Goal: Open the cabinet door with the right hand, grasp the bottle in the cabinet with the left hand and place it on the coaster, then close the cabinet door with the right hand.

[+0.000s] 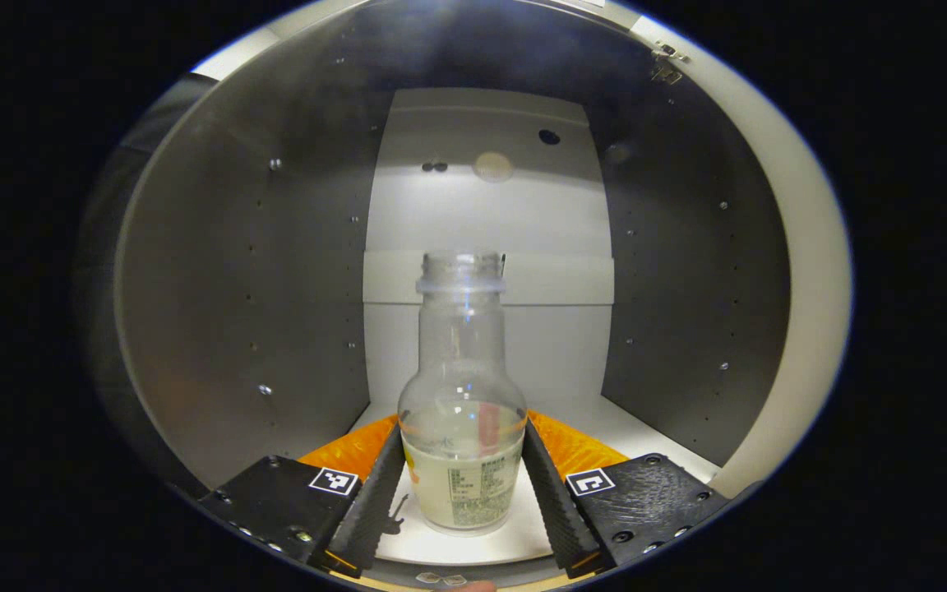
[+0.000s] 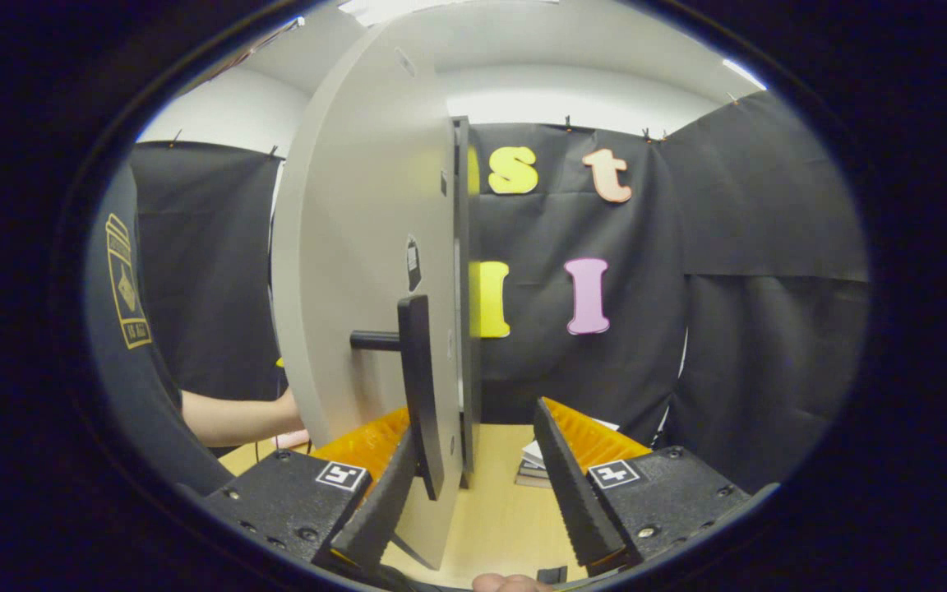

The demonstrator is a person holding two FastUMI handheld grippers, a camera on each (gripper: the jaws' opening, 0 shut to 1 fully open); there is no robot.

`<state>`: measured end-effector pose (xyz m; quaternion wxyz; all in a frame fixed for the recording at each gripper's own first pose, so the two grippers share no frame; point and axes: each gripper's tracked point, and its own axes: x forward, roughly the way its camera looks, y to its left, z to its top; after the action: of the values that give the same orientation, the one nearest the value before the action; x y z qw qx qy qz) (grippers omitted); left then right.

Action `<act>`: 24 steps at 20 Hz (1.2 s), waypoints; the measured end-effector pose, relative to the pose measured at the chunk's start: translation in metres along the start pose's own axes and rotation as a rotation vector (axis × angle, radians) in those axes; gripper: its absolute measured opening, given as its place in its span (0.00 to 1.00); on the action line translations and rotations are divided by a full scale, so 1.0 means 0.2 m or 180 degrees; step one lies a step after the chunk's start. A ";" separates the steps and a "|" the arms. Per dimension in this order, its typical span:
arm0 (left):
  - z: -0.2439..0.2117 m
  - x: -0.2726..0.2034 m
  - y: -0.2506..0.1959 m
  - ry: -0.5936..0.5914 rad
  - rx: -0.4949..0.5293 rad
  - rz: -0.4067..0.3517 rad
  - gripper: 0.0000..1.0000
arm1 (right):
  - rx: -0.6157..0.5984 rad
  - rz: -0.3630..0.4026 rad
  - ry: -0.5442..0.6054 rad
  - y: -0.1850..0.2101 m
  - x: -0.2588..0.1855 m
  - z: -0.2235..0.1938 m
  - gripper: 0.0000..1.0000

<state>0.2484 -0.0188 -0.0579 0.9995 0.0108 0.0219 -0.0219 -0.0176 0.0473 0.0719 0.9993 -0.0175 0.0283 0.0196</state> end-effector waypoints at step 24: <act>-0.22 -1.20 0.39 0.0248 0.0364 0.0421 0.66 | 0.0626 0.0045 -0.0397 -0.08 0.02 -0.14 1.00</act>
<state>0.0112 0.0713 -0.0895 0.9949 0.0700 0.0588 0.0432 -0.0148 0.0307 0.0439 0.9958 0.0822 -0.0320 0.0248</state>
